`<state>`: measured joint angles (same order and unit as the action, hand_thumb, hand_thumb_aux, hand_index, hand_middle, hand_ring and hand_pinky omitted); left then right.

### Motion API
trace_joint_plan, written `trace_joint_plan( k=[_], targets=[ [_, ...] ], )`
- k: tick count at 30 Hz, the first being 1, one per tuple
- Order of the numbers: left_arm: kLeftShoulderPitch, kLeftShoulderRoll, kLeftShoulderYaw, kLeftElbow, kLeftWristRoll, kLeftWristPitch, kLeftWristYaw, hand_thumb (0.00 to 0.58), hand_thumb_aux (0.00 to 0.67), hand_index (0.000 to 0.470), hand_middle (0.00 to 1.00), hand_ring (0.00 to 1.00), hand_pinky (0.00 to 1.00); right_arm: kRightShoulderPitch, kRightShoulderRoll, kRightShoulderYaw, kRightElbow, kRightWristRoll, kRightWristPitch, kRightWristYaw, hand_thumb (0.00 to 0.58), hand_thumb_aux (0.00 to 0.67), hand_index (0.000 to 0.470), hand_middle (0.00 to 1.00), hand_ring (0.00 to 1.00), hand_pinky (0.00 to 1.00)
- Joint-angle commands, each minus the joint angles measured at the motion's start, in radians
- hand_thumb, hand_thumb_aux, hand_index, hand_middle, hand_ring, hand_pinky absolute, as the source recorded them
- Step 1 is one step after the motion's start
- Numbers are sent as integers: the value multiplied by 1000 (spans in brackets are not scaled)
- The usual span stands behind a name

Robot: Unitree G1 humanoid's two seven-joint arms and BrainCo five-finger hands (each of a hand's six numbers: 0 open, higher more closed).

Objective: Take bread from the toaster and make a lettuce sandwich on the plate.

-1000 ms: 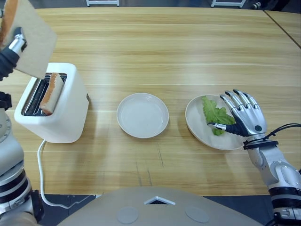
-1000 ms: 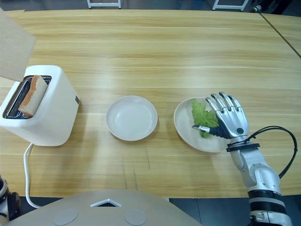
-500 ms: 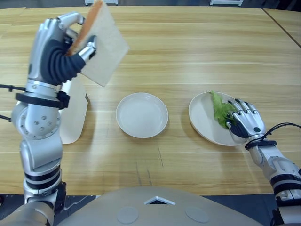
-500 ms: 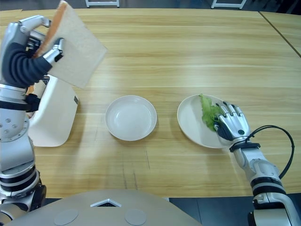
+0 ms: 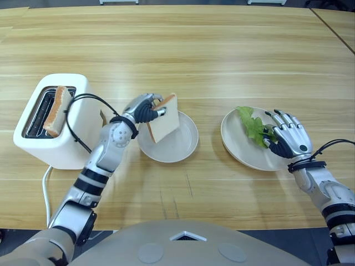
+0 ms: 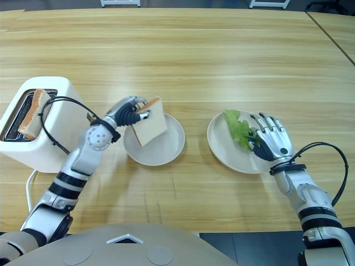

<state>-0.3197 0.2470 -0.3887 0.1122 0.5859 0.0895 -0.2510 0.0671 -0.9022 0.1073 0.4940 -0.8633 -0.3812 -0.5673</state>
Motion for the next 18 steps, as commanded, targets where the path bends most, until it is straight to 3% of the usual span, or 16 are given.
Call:
trace_joint_plan(
  k=[1, 10, 15, 16, 17, 18],
  targets=[
    [-40, 22, -83, 175, 27, -78, -33, 580, 670, 470, 1000, 1000, 1000, 30, -22, -30, -86, 41, -4, 30, 580, 670, 470, 0, 0, 0],
    [-26, 125, -140, 115, 21, -196, -174, 580, 670, 470, 1000, 1000, 1000, 66, -22, -69, -168, 75, 0, 73, 580, 670, 470, 0, 0, 0],
    [-78, 163, -171, 12, 145, -330, -72, 580, 670, 470, 1000, 1000, 1000, 90, -1, -91, -274, 103, -4, 111, 580, 670, 470, 0, 0, 0],
    [-88, 157, -184, 9, 170, -354, -47, 580, 670, 470, 196, 196, 196, 95, 4, -93, -296, 107, -4, 119, 580, 670, 470, 0, 0, 0],
    [-92, 154, -195, 10, 196, -371, -26, 580, 670, 470, 31, 31, 31, 99, 10, -95, -313, 112, -5, 126, 580, 670, 470, 0, 0, 0],
    [-98, 152, -206, 9, 238, -378, 13, 580, 670, 470, 0, 0, 0, 104, 16, -97, -334, 117, -8, 132, 580, 670, 470, 0, 0, 0]
  ],
)
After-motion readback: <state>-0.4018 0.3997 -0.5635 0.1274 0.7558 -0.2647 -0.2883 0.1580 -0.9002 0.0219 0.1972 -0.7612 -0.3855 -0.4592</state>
